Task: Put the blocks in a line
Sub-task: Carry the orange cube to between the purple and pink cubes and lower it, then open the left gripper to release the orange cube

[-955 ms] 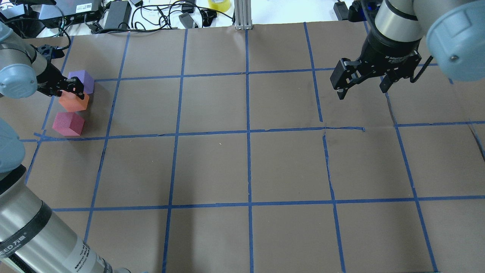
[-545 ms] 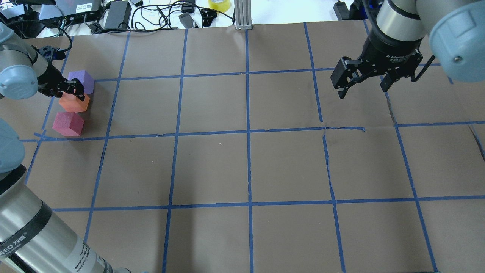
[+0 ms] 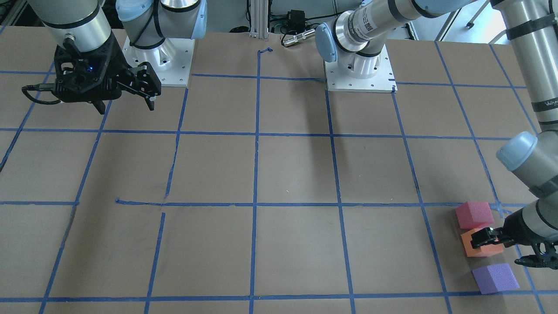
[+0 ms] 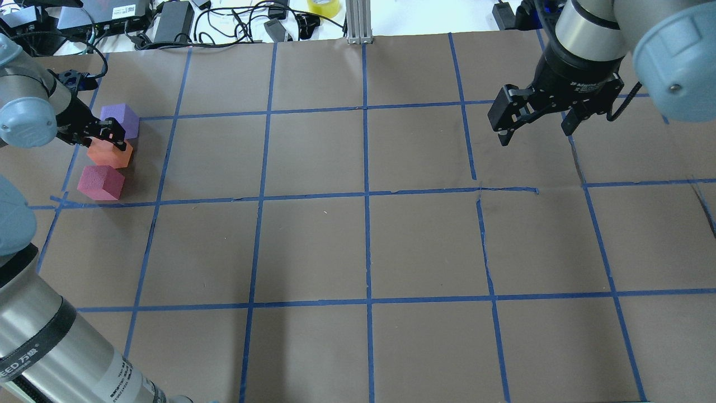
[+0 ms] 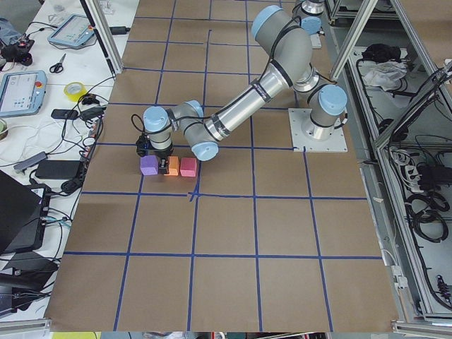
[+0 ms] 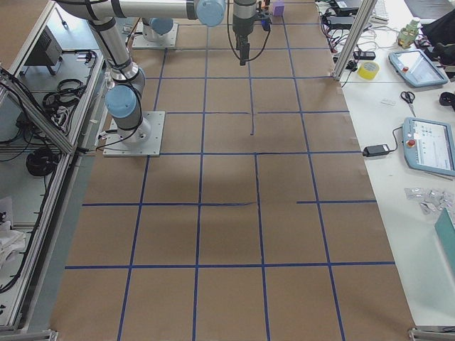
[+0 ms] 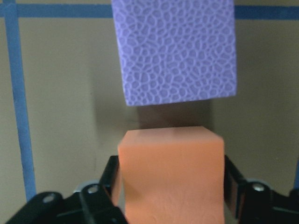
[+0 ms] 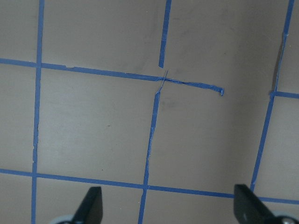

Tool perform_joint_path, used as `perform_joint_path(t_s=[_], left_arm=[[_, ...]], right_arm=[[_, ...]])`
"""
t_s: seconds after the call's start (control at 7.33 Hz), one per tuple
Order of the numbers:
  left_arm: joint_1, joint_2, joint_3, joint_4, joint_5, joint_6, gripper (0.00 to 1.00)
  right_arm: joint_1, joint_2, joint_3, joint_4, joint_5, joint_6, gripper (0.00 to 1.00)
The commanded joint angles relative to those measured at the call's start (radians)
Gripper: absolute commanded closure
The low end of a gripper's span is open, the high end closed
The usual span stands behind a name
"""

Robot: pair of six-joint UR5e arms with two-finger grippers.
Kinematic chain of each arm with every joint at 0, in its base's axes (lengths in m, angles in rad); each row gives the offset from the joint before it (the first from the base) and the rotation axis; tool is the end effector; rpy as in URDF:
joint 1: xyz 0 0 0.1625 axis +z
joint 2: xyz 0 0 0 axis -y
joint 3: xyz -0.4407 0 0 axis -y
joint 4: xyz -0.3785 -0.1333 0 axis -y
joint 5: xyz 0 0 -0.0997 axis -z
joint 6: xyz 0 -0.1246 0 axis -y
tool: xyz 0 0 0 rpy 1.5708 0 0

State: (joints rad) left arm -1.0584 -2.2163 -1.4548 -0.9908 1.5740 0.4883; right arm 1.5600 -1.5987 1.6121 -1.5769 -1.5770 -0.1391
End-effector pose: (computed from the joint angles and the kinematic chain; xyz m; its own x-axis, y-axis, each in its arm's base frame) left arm 0.2262 -0.6732 0.2039 -0.9993 -0.0247 -0.0265 -0.0236 0.9988 -0.0431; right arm 0.1275 -0.4664 0.4726 -0.9918 -0.1280 0.0051 -0.1279 0.9917 0.0081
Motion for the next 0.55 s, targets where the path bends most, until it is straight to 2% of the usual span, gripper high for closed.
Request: perform_joint_path(t_s=[0.0,0.14,0.41], left_arm=[[-0.002,0.02,-0.009,-0.014,0.009,-0.002,0.01],[-0.026,0.055,-0.013,-0.046,0.011,-0.01,0.0],[-0.077,0.224,-0.004,-0.295,-0.002,-0.086,0.0]], right_arm=[[0.0,-0.003,0.0,0.001,0.0,0.001,0.0],[0.0,-0.003,0.0,0.0,-0.003,0.001,0.0],[0.0,-0.001,0.0,0.0,0.0,0.009,0.0]])
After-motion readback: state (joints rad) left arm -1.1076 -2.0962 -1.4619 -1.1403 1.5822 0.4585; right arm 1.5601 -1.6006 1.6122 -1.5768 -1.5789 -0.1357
